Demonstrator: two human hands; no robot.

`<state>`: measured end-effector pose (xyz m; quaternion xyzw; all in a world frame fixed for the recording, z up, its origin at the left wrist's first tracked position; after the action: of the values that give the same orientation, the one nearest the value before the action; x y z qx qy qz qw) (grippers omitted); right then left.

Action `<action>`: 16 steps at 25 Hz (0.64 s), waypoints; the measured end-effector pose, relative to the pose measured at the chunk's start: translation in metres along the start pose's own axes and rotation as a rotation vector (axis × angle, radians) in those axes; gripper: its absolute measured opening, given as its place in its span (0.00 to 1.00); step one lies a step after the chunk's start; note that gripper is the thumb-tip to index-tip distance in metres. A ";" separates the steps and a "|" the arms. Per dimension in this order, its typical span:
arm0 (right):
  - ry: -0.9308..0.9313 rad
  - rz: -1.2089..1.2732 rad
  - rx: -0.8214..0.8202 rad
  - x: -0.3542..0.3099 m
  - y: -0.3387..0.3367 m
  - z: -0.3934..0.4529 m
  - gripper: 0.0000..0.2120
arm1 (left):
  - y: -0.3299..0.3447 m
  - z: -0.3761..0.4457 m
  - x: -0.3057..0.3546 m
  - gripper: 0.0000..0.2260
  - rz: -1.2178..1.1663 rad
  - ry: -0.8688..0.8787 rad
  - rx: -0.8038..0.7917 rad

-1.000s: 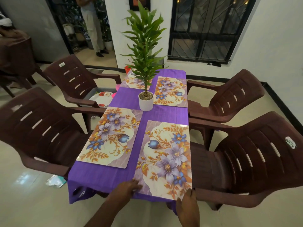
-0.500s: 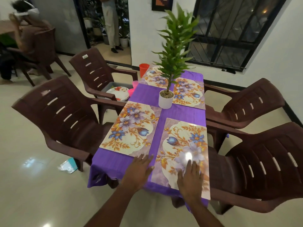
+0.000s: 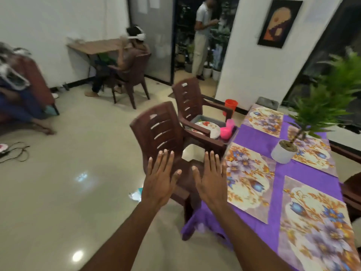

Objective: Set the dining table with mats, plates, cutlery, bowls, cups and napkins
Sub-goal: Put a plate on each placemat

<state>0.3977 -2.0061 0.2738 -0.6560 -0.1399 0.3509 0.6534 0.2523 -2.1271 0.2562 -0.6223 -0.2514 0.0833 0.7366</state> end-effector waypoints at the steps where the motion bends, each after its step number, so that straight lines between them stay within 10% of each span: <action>1: -0.034 -0.006 0.004 -0.028 0.002 0.015 0.35 | -0.015 0.001 -0.025 0.29 0.008 -0.011 0.007; 16: -0.190 0.083 -0.097 -0.348 0.121 0.349 0.35 | -0.109 0.228 -0.402 0.30 0.024 -0.184 -0.007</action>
<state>-0.1088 -1.9777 0.2893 -0.6557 -0.1908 0.4311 0.5898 -0.2223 -2.1252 0.2756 -0.6176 -0.3108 0.1479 0.7071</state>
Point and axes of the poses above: each hand's wrist, its own z-axis towards the middle knuckle, its own y-axis out of the palm, x = y × z, the point moved 3 cm from there along z, towards the middle knuckle, and after that the axes turned 14 degrees about -x, right-handed, at the moved point
